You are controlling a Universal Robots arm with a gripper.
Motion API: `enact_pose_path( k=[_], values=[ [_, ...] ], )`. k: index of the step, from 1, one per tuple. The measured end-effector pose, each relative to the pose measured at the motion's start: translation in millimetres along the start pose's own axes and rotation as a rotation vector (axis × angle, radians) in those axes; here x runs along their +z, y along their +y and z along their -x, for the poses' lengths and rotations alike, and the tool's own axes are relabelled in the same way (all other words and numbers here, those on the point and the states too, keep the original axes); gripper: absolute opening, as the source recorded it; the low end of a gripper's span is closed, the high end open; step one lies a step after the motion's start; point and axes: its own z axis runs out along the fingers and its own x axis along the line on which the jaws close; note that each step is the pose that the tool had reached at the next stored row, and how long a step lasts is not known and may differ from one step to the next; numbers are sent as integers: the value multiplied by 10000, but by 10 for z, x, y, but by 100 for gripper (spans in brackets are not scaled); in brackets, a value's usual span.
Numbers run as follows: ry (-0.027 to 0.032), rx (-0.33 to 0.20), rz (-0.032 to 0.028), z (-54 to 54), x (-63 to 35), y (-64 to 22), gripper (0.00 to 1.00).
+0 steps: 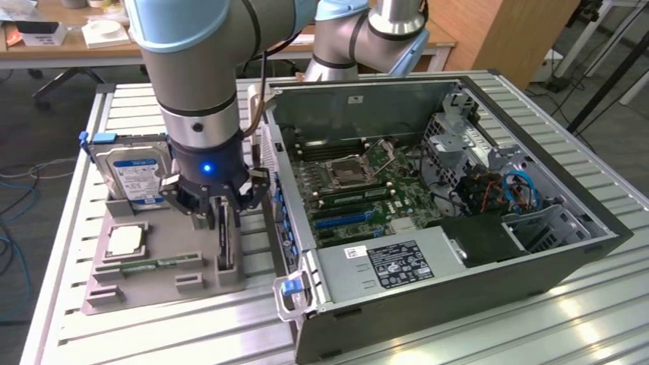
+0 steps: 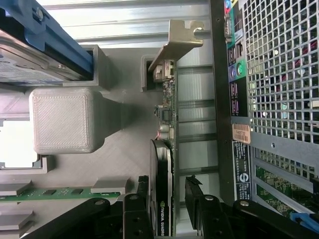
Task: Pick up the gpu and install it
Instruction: 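Pick up the gpu and move the gpu toward the slot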
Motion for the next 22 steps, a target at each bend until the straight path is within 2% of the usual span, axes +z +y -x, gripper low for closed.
enact_pose_path(
  k=[22],
  values=[
    [0, 3, 0, -9, 38, 8, 43]
  ],
)
